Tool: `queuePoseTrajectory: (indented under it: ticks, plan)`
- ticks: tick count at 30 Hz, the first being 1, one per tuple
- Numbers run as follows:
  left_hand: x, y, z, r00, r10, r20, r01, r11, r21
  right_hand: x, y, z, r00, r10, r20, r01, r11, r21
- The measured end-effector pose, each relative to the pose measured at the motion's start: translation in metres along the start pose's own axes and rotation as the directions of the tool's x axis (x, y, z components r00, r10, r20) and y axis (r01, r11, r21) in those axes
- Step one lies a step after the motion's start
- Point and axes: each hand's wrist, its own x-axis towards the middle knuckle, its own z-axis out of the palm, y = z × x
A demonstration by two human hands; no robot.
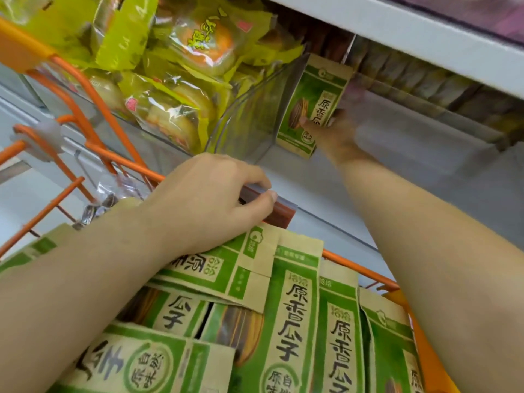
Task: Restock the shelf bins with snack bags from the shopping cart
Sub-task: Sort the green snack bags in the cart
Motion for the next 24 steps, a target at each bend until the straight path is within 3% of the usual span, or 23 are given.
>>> queuePoseTrajectory:
  ticks: [5, 10, 20, 24]
  plan:
    - [0.002, -0.001, 0.001, 1.0, -0.013, 0.014, 0.013, 1.0, -0.015, 0.009, -0.001, -0.002, 0.999, -0.023, -0.025, 0.016, 0.963, -0.269]
    - [0.002, 0.0, 0.0, 0.999, -0.028, 0.03, 0.028, 1.0, 0.005, 0.007, -0.005, 0.007, 0.975, 0.216, -0.051, -0.217, 0.976, -0.015]
    - [0.002, 0.001, -0.002, 0.997, -0.042, 0.057, 0.04, 0.999, 0.02, -0.004, -0.014, -0.015, 0.985, 0.17, -0.003, -0.169, 0.977, -0.129]
    - [-0.003, 0.003, -0.007, 0.999, -0.031, -0.008, 0.031, 0.999, 0.037, -0.022, -0.025, -0.035, 0.982, 0.187, 0.002, -0.185, 0.973, -0.14]
